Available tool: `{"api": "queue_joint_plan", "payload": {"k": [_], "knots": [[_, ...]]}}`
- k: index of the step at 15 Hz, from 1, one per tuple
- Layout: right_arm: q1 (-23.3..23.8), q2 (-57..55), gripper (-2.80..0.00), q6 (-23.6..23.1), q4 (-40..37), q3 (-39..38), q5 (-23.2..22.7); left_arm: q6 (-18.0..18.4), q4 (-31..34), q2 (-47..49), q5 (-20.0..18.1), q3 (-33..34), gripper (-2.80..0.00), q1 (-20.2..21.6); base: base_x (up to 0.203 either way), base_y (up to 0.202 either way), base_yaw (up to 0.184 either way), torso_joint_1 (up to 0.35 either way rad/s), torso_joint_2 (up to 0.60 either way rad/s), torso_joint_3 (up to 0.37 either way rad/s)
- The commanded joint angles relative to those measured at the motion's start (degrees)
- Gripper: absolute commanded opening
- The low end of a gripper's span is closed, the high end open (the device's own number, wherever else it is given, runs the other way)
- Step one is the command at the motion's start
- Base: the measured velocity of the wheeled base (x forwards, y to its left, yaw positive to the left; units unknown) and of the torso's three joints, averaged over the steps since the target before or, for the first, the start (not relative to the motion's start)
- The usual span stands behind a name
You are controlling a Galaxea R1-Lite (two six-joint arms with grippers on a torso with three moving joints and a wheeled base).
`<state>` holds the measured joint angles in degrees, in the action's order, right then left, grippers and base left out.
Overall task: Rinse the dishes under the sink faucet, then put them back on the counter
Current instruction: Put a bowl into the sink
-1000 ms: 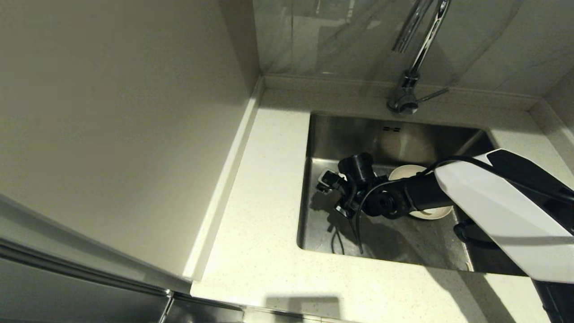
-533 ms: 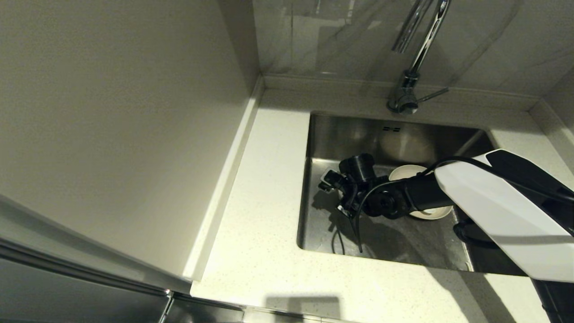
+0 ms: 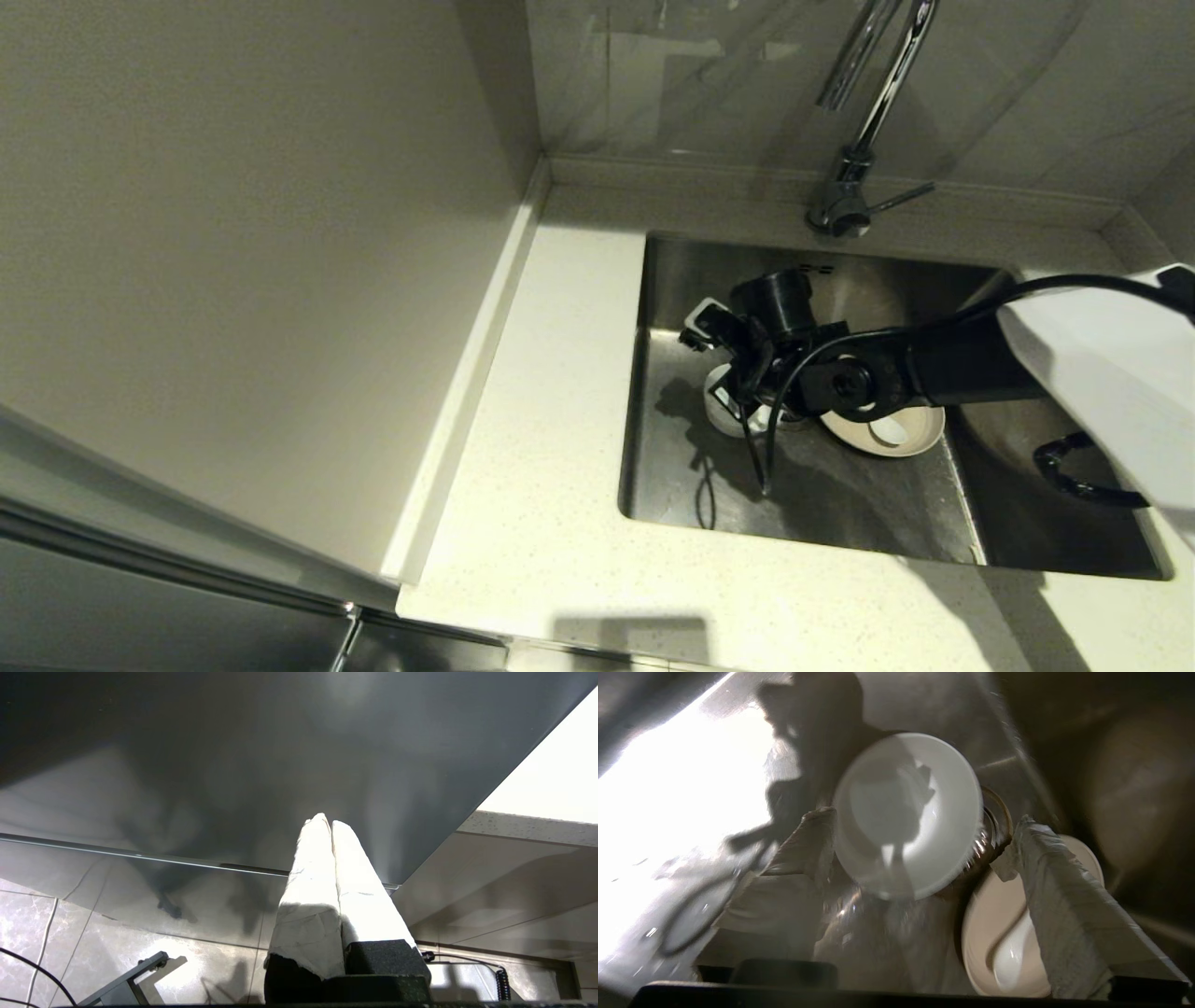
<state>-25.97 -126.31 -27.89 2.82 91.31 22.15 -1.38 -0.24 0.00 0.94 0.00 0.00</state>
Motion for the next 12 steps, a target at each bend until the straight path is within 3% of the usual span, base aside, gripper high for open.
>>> {"api": "queue_joint_plan", "payload": {"k": [1,2,3,7,12], "knots": [[0.0,9.4,0.00,2.8,-3.5,-2.9,0.1,0.0,0.0,-0.2,0.0,0.0,-2.80,0.0,0.000,0.000,0.000,0.000,0.00,0.000],[0.3,12.8,-0.66,5.3,-5.9,-4.7,0.1,0.0,0.0,-0.2,0.0,0.0,-2.80,0.0,0.000,0.000,0.000,0.000,0.00,0.000],[0.9,15.7,-2.80,7.7,-8.7,-6.1,0.1,0.0,0.0,-0.2,0.0,0.0,-2.80,0.0,0.000,0.000,0.000,0.000,0.00,0.000],[7.5,23.6,-2.80,18.0,-24.4,-5.1,0.1,0.0,0.0,-0.2,0.0,0.0,-2.80,0.0,0.000,0.000,0.000,0.000,0.00,0.000],[12.9,21.2,-2.80,27.4,-27.9,14.4,1.0,0.0,0.0,-0.2,0.0,0.0,-2.80,0.0,0.000,0.000,0.000,0.000,0.00,0.000]]}}
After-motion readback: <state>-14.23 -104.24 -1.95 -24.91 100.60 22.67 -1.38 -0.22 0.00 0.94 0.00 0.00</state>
